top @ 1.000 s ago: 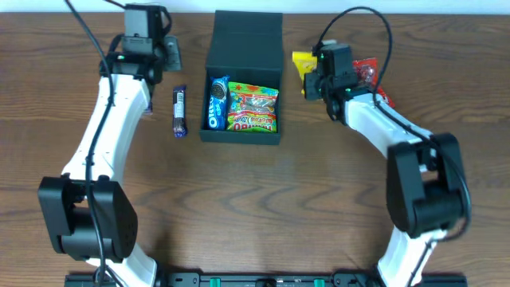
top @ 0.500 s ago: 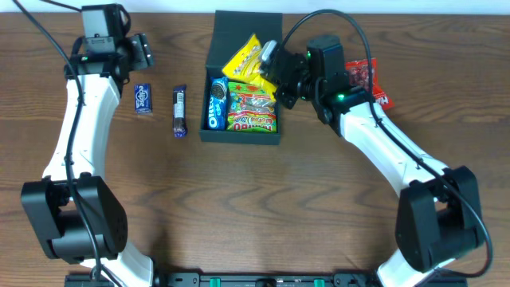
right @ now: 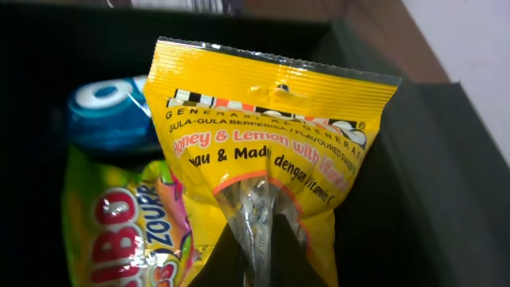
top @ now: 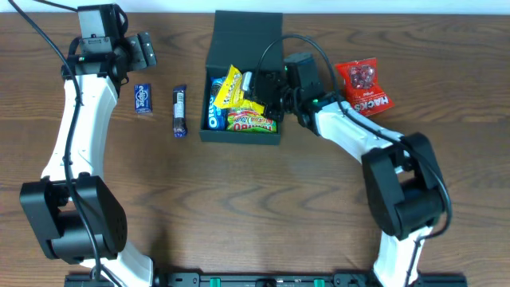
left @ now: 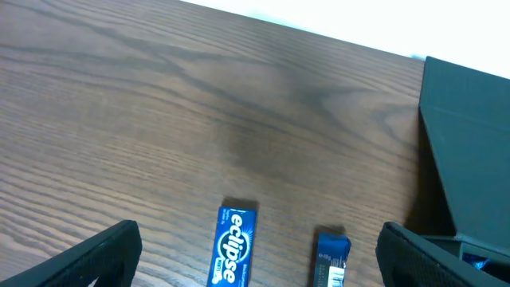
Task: Pack container
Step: 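Place the yellow Hacks bag into the box and release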
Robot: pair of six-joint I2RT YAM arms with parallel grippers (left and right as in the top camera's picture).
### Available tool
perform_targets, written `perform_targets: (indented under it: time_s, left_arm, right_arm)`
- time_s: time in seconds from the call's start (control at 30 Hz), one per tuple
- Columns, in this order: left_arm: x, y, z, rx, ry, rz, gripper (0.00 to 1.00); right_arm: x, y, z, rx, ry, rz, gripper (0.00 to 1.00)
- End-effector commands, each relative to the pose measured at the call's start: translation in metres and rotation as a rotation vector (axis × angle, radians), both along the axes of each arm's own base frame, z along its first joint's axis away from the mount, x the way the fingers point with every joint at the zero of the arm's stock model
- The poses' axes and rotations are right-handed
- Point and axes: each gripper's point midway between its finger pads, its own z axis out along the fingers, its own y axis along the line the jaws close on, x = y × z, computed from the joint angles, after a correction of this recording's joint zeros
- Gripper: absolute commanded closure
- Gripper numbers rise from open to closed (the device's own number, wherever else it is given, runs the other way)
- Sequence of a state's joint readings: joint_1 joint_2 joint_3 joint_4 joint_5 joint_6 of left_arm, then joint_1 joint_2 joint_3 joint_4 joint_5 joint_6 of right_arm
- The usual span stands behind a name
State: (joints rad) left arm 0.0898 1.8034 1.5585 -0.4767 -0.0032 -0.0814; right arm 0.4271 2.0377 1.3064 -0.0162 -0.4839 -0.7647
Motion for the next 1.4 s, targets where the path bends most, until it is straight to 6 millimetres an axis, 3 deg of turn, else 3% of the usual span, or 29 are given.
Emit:
perform_targets:
  time_s: [0.0,0.17,0.37,0.57,0.63,0.73,0.77,0.8,0.87,1.13,1.2,1.27,1.3,1.33,1.37]
  left_arm:
    - [-0.003,0.0,0.018,0.0,-0.031,-0.001,0.05]
    - [-0.005,0.0,0.015,-0.001,-0.02,-0.001,0.05]
    - [-0.006,0.0,0.015,-0.002,-0.016,0.0,0.05]
    - [-0.006,0.0,0.015,-0.002,-0.016,0.0,0.05]
    - [-0.006,0.0,0.015,-0.002,-0.016,0.0,0.05]
    - [-0.006,0.0,0.015,-0.002,-0.016,0.0,0.05]
    - [-0.006,0.0,0.015,-0.002,-0.016,0.0,0.05]
    - [-0.006,0.0,0.015,-0.002,-0.016,0.0,0.05]
    - [-0.006,0.0,0.015,-0.002,-0.016,0.0,0.05]
    - [-0.006,0.0,0.015,-0.002,-0.016,0.0,0.05]
    - [-0.006,0.0,0.015,-0.002,-0.016,0.0,0.05]
    - [-0.006,0.0,0.015,-0.002,-0.016,0.0,0.05]
    - [-0.006,0.0,0.015,-0.002,-0.017,0.0,0.05]
    - [-0.006,0.0,0.015,-0.002,-0.017,0.0,0.05]
    - [-0.006,0.0,0.015,-0.002,-0.017,0.0,0.05]
  right_arm:
    - [0.01,-0.009,-0.017,-0.079,-0.032,-0.045,0.98]
    - [0.016,-0.014,-0.018,-0.134,-0.112,-0.005,0.96]
    - [0.03,-0.006,0.005,-0.088,-0.214,-0.009,0.98]
    - [0.03,-0.005,0.026,-0.077,-0.263,-0.001,0.96]
    - [0.029,-0.005,0.024,-0.101,-0.278,0.022,0.94]
    - [0.027,-0.01,0.017,-0.137,-0.262,0.021,0.7]
    - [0.027,-0.011,0.016,-0.147,-0.263,0.012,0.01]
    - [0.028,-0.012,0.018,-0.152,-0.265,0.003,0.01]
    - [0.028,-0.01,0.029,-0.126,-0.265,-0.02,0.01]
    - [0.022,-0.011,0.15,0.217,-0.21,-0.248,0.01]
    - [0.014,-0.01,0.176,0.327,-0.147,-0.283,0.01]
    - [-0.008,0.004,0.194,0.439,-0.043,-0.204,0.01]
    - [-0.02,0.012,0.196,0.471,0.004,-0.133,0.17]
    - [-0.025,0.016,0.194,0.476,0.029,-0.102,0.42]
    - [-0.025,0.016,0.186,0.467,0.062,-0.113,0.96]
